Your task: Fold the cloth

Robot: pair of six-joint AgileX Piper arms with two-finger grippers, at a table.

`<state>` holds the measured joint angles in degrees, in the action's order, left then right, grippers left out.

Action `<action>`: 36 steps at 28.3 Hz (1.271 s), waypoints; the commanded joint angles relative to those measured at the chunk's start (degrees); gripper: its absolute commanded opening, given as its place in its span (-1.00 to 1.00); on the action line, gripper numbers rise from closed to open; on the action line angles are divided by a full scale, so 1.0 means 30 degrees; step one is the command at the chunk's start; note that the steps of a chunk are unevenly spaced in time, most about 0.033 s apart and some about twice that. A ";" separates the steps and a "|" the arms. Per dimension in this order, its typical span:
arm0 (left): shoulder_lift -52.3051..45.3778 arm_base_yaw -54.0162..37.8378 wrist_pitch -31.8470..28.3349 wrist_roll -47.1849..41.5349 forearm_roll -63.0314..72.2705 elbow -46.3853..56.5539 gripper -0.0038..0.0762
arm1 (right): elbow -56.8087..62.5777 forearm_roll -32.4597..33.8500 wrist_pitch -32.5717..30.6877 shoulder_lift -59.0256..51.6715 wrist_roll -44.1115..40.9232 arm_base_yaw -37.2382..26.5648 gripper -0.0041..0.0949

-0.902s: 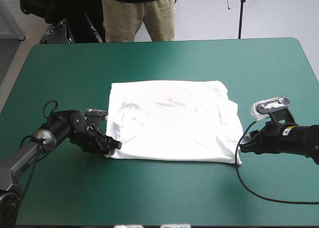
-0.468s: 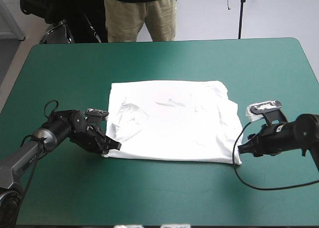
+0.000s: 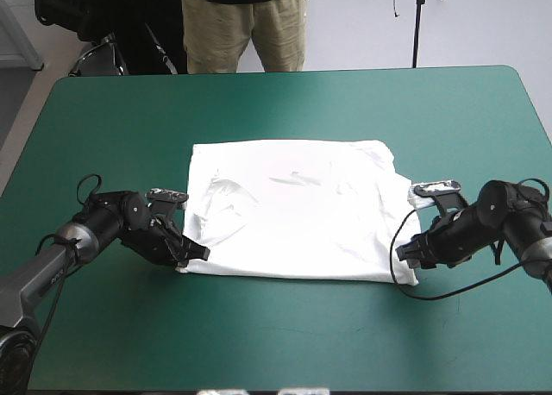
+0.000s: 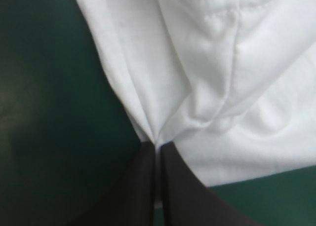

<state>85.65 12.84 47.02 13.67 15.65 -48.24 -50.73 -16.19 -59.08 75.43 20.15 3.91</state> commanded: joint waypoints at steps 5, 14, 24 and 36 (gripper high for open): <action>-0.0180 0.0109 0.0145 -0.0037 0.0212 0.0010 -0.95 | 0.2314 -0.0126 0.3599 0.0263 -0.0915 0.1910 0.01; -0.0180 0.0109 0.0214 -0.0037 0.0159 0.0010 -0.95 | 0.3120 -0.0385 0.2967 0.1524 -0.0081 0.1960 -0.82; -0.2156 0.0109 0.1245 -0.0325 0.0062 0.0010 -0.95 | 0.3083 -0.0014 0.1133 -0.1904 -0.0255 0.1960 -0.94; -0.6917 0.0109 0.2556 -0.1145 -0.2091 -0.0070 -0.95 | -0.0297 0.0982 -0.1010 -0.5031 -0.1595 0.1653 -0.95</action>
<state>66.27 13.00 57.11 11.87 10.56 -47.06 -46.78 -14.34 -62.84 61.39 15.98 9.80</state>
